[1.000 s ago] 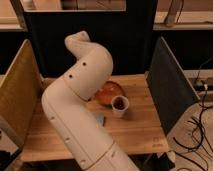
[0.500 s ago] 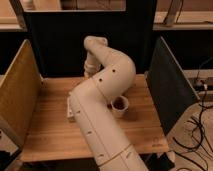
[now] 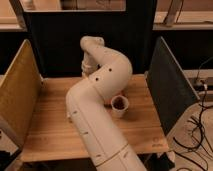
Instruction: Push the eraser across the table
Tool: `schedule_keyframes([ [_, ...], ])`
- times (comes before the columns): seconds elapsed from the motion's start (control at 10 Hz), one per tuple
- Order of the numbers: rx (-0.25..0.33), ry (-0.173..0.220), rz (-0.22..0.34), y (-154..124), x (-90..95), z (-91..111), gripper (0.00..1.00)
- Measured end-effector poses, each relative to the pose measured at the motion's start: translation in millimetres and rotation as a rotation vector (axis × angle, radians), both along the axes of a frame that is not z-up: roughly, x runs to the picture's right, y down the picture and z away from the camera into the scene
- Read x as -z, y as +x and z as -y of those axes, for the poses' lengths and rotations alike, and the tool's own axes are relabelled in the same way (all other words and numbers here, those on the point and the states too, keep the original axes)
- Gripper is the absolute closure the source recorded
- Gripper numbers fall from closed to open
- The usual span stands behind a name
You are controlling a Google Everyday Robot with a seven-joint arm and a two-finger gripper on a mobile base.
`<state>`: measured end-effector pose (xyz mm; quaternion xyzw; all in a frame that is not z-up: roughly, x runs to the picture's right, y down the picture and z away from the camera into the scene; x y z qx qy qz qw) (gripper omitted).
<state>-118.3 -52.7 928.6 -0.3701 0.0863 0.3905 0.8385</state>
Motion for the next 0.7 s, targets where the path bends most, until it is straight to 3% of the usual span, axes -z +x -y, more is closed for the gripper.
schedule_keyframes([
  [0.1,0.068,0.040,0.005,-6.3,-0.2,4.0,1.00],
  [0.3,0.145,0.118,0.001,-11.4,-4.6,12.9,1.00],
  [0.5,0.148,0.180,-0.013,-9.1,-10.4,22.1,1.00],
  [0.7,0.099,0.218,-0.036,5.0,-17.0,26.0,1.00],
])
